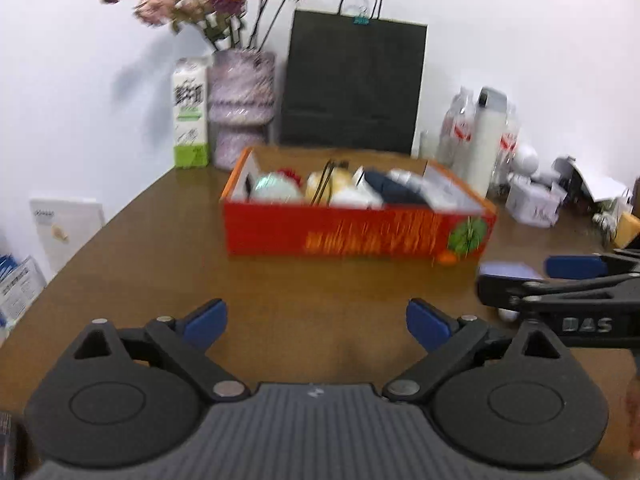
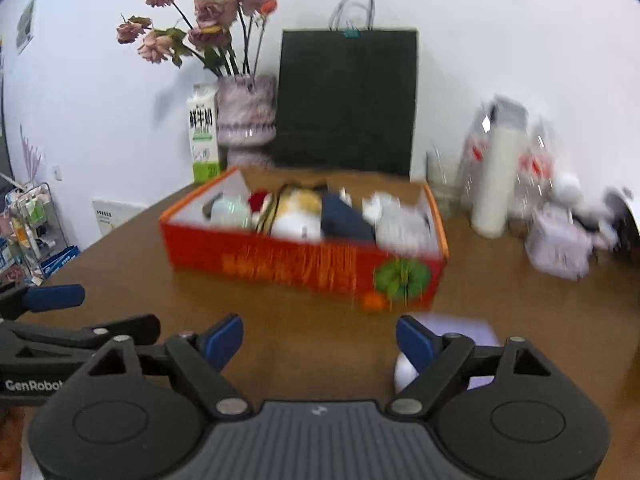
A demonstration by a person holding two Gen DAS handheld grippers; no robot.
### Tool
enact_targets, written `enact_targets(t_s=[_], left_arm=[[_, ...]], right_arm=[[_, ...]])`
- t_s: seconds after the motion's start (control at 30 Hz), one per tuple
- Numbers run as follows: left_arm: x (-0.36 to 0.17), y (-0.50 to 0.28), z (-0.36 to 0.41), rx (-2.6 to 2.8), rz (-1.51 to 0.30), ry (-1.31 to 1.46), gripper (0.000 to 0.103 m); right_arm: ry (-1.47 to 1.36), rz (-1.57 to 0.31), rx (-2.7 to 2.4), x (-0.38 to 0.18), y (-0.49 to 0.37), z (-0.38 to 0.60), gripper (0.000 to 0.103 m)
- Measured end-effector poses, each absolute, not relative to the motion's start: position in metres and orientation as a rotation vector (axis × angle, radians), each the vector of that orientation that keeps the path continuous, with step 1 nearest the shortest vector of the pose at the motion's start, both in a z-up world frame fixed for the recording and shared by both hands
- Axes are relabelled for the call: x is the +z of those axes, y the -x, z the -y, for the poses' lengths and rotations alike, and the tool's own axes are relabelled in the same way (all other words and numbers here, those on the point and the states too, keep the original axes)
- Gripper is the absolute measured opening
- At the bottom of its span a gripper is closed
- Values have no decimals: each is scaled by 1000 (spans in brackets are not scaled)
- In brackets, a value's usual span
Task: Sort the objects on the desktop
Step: 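Move both tools back down toward the purple cloth bag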
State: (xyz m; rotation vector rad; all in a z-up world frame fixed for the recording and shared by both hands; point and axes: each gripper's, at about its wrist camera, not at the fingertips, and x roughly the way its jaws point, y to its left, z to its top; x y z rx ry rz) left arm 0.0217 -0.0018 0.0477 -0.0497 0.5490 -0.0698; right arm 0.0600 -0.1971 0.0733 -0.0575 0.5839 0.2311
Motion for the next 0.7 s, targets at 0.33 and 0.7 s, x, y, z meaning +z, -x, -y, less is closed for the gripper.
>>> enact_targets(t_s=[0.33, 0.7], left_arm=[[17, 43, -6, -15, -606, 65, 102], [6, 69, 10, -32, -560, -62, 103]], right_arm=[[20, -617, 227, 23, 27, 203, 86], [38, -557, 219, 13, 60, 205, 87]])
